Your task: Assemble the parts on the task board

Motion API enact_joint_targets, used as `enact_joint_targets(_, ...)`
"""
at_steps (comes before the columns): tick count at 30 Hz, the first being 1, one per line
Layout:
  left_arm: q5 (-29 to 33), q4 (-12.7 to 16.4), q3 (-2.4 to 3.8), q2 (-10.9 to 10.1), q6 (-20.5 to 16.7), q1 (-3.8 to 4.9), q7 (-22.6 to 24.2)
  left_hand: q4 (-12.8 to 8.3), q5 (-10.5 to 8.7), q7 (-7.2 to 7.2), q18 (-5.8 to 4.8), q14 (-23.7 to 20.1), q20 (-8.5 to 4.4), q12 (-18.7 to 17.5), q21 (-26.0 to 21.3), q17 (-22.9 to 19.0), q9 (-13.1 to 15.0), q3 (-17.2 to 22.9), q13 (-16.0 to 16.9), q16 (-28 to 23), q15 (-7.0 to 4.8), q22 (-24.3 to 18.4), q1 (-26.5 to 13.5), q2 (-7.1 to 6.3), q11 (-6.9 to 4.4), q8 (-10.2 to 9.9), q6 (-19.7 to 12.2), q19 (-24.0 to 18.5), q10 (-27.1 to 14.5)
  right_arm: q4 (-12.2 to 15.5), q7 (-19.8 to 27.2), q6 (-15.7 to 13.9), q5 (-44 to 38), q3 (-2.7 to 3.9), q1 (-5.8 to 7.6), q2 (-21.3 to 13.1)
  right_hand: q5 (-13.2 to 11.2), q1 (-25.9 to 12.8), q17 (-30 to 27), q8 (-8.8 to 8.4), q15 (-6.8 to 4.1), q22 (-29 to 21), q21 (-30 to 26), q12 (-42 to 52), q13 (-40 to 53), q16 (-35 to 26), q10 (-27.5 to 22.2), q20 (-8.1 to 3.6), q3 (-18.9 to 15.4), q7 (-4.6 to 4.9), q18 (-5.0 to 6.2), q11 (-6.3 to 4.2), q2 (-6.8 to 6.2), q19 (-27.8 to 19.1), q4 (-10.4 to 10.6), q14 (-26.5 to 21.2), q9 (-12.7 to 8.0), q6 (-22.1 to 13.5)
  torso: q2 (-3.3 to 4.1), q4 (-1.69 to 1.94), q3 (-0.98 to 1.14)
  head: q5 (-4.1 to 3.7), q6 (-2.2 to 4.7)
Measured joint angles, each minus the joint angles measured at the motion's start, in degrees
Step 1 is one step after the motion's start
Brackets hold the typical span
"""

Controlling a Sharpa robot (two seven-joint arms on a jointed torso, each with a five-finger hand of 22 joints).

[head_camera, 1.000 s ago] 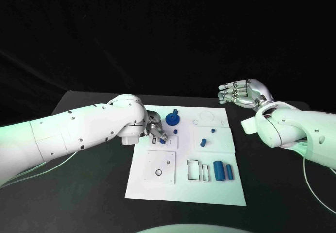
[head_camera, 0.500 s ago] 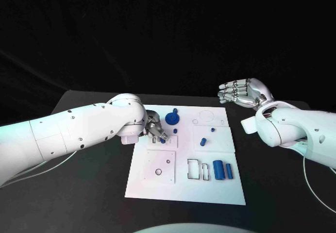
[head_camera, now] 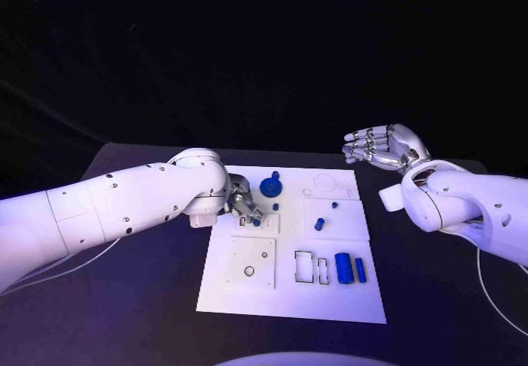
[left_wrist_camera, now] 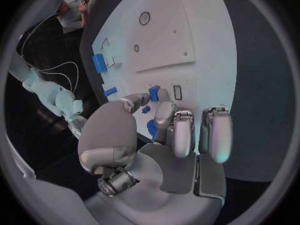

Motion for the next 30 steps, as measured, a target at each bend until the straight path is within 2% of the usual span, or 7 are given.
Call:
enact_joint_targets(7, 0.3, 0.7, 0.18, -0.6, -0.3, -0.04, -0.1, 2.9, -1.99, 0.19, 0.01, 0.0, 0.0, 0.0, 0.0, 0.0, 0.2, -3.2, 0.2, 0.0, 0.0, 0.0, -0.5, -0.13, 0.0, 0.0, 0.2, 0.0, 0.0, 0.0, 0.0, 0.0, 0.0, 0.0, -0.02, 0.0, 0.0, 0.0, 0.0, 0.0, 0.0, -0.1, 0.0, 0.0, 0.0, 0.0, 0.0, 0.0, 0.0, 0.0, 0.0, 0.0, 0.0, 0.0, 0.0, 0.0, 0.0, 0.0, -0.01, -0.01, -0.02, 0.02, 0.14)
enact_joint_targets(14, 0.9, 1.8, 0.69, -1.7, -1.1, -0.03, -0.3, 3.2, -2.21, 0.19, 0.01, 0.0, 0.0, 0.0, 0.0, 0.0, 0.2, -4.0, 0.3, 0.0, 0.0, 0.0, -0.5, -0.07, 0.0, 0.0, 0.2, 0.0, 0.0, 0.0, 0.0, -0.1, 0.0, 0.0, -0.06, 0.1, 0.0, 0.0, 0.0, 0.0, 0.0, -0.1, 0.0, 0.0, 0.0, -0.2, 0.0, 0.0, 0.0, 0.14, 0.0, 0.0, 0.0, 0.0, 0.0, 0.0, 0.0, -0.1, -0.02, 0.01, 0.01, -0.17, 0.3)
enact_joint_targets(17, 1.3, 2.3, 1.1, -2.2, -1.4, -0.02, -0.4, 3.4, -2.21, 0.19, 0.01, 0.0, 0.0, 0.0, 0.0, 0.0, 0.2, -4.2, 0.3, 0.0, 0.0, 0.0, -0.7, -0.29, 0.0, 0.0, 0.2, 0.0, 0.0, -0.1, 0.0, -0.1, 0.0, 0.0, -0.08, 0.1, 0.0, 0.0, 0.0, 0.0, 0.0, -0.1, 0.0, 0.0, 0.0, -0.2, 0.0, 0.0, 0.0, 0.14, -0.01, 0.0, 0.0, 0.0, 0.0, 0.0, 0.0, -0.1, -0.04, 0.01, 0.02, -0.18, 0.41)
enact_joint_targets(21, 2.0, 2.9, 2.01, -2.9, -1.7, 0.0, -0.4, 3.0, -1.89, 0.19, 0.01, 0.0, 0.0, 0.0, 0.0, 0.0, 0.2, -4.9, 0.2, 0.0, 0.0, 0.0, -0.7, -0.28, 0.0, -0.4, 0.2, 0.0, 0.0, -0.2, 0.0, -0.1, 0.0, 0.0, -0.13, 0.1, 0.0, 0.0, 0.0, 0.0, 0.0, -0.1, 0.0, 0.0, 0.0, -0.2, 0.0, 0.0, 0.0, 0.14, -0.01, 0.0, 0.0, 0.0, 0.0, 0.0, 0.0, -0.1, -0.04, 0.01, 0.0, -0.08, 0.59)
enact_joint_targets(25, 3.1, 3.2, 3.29, -3.9, -1.8, 0.29, -0.5, 2.9, -0.47, 0.82, 0.01, 0.0, 0.0, -1.0, 0.0, 0.0, -0.3, -5.5, -1.0, -0.4, 0.0, 0.0, 1.7, 0.19, 0.23, -2.1, -1.6, 0.0, -0.7, -0.3, 0.1, -0.1, 0.0, 0.0, -0.2, 0.2, 0.0, 0.0, 0.0, 0.0, 0.0, -0.1, 0.0, 0.0, 0.0, -0.2, 0.0, 0.0, 0.0, 0.14, 0.0, 0.01, 0.0, 0.0, 0.0, 0.0, 0.0, -0.1, -0.05, 0.01, -0.03, -0.16, 0.93)
enact_joint_targets(28, 4.0, 2.9, 4.14, -4.8, -1.5, 1.42, -0.6, 3.2, -0.15, 1.43, 0.01, 0.0, 0.0, -1.7, -0.3, 0.0, -1.3, -6.5, -2.0, -0.4, 0.0, 0.0, 2.6, 0.16, 0.82, -4.0, -3.3, 0.0, -1.7, -0.5, 0.1, -0.1, 0.0, 0.0, -0.23, 0.2, 0.0, 0.0, -0.1, 0.0, 0.0, -0.2, -0.2, 0.0, 0.0, -0.2, -0.2, 0.0, 0.0, 0.14, -0.01, 0.21, 0.0, 0.0, 0.0, 0.0, -0.1, -0.1, -0.06, 0.01, -0.03, -0.29, 1.14)
enact_joint_targets(30, 4.5, 2.1, 4.54, -5.1, -1.1, 2.76, -0.6, 3.2, -0.15, 1.74, 0.01, 0.0, 0.0, -2.1, -0.4, 0.0, -1.7, -7.2, -2.6, -0.6, 0.02, 0.0, 2.6, 0.16, 1.0, -4.7, -3.6, 0.0, -2.3, -0.6, 0.1, -0.1, 0.0, 0.0, -0.25, 0.2, 0.0, 0.0, -0.1, 0.0, 0.0, -0.2, -0.2, 0.0, 0.0, -0.2, -0.2, 0.0, 0.0, 0.14, -0.01, 0.21, 0.0, 0.0, 0.0, 0.0, -0.1, -0.1, -0.07, 0.02, -0.01, -0.32, 1.23)
